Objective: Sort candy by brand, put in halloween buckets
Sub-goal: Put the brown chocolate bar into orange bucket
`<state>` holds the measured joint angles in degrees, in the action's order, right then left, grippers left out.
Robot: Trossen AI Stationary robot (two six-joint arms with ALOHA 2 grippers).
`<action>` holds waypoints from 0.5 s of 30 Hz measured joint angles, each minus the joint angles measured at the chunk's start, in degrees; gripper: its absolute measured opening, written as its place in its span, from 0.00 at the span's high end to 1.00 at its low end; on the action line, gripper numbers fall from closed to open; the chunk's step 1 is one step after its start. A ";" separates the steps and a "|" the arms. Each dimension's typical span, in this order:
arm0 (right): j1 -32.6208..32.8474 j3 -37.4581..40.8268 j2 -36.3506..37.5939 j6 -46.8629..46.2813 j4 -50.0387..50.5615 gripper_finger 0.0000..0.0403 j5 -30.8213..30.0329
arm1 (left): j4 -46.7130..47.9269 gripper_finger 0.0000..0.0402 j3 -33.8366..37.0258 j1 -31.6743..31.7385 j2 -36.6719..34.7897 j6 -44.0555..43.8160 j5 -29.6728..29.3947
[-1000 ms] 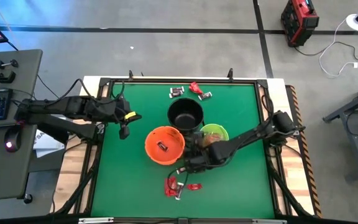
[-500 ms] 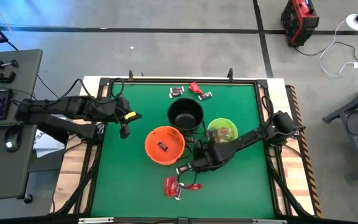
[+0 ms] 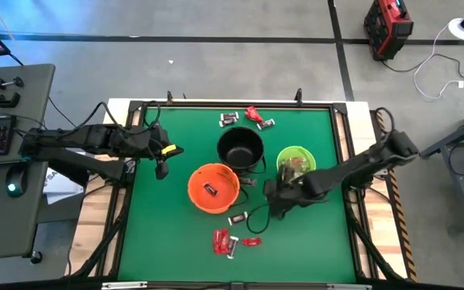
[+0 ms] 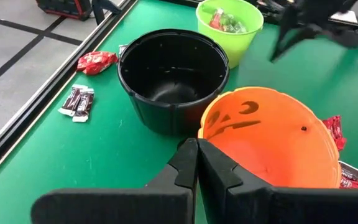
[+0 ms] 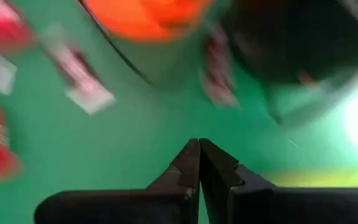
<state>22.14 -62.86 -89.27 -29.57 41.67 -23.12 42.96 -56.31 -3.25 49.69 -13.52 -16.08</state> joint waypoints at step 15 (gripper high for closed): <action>-6.32 6.61 -6.93 0.15 -26.51 0.64 6.78 | -0.39 1.00 0.00 0.00 0.00 -1.41 -0.19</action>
<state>15.82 -56.25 -96.19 -29.42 15.16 -16.34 42.57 -56.31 -3.25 49.70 -14.93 -16.26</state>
